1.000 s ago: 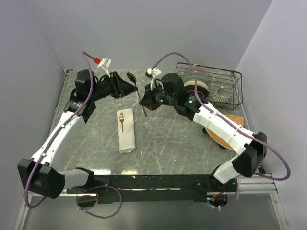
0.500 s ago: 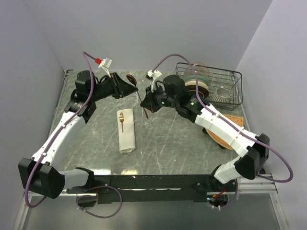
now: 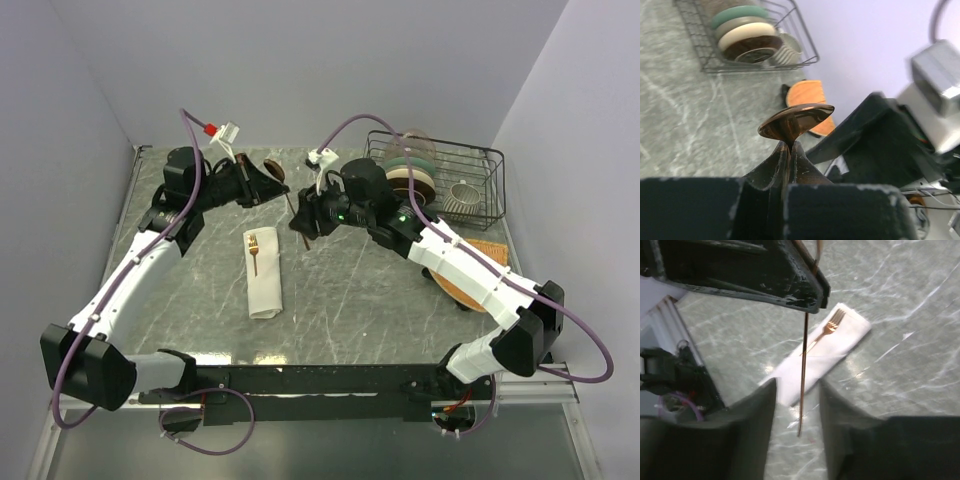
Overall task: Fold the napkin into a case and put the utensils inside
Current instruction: Pass from the right arm to the left, then insert the spoon into the folded napkin.
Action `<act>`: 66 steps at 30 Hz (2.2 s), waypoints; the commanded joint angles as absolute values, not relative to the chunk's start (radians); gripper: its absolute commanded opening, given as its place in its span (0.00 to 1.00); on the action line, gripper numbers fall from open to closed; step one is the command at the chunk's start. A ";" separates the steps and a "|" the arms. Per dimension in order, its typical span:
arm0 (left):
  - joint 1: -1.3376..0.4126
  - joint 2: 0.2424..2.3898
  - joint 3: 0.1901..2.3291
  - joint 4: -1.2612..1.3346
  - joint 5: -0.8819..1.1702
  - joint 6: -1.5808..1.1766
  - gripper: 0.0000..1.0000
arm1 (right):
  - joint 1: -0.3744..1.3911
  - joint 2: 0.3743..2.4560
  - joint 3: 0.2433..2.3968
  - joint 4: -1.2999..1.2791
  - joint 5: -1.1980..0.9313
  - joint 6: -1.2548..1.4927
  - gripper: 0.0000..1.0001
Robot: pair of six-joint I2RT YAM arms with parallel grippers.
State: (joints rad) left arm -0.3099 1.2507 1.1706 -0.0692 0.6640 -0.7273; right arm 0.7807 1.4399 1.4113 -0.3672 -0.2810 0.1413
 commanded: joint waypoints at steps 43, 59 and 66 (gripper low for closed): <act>-0.187 2.039 1.664 -0.796 0.356 -0.431 0.01 | 0.551 1.318 1.307 -0.413 -0.261 0.123 1.00; -0.219 1.947 1.496 -0.776 0.390 -0.460 0.01 | 0.551 1.312 1.285 -0.403 -0.270 0.130 1.00; -0.244 1.913 1.436 -0.761 0.379 -0.476 0.02 | 0.551 1.304 1.276 -0.397 -0.276 0.133 1.00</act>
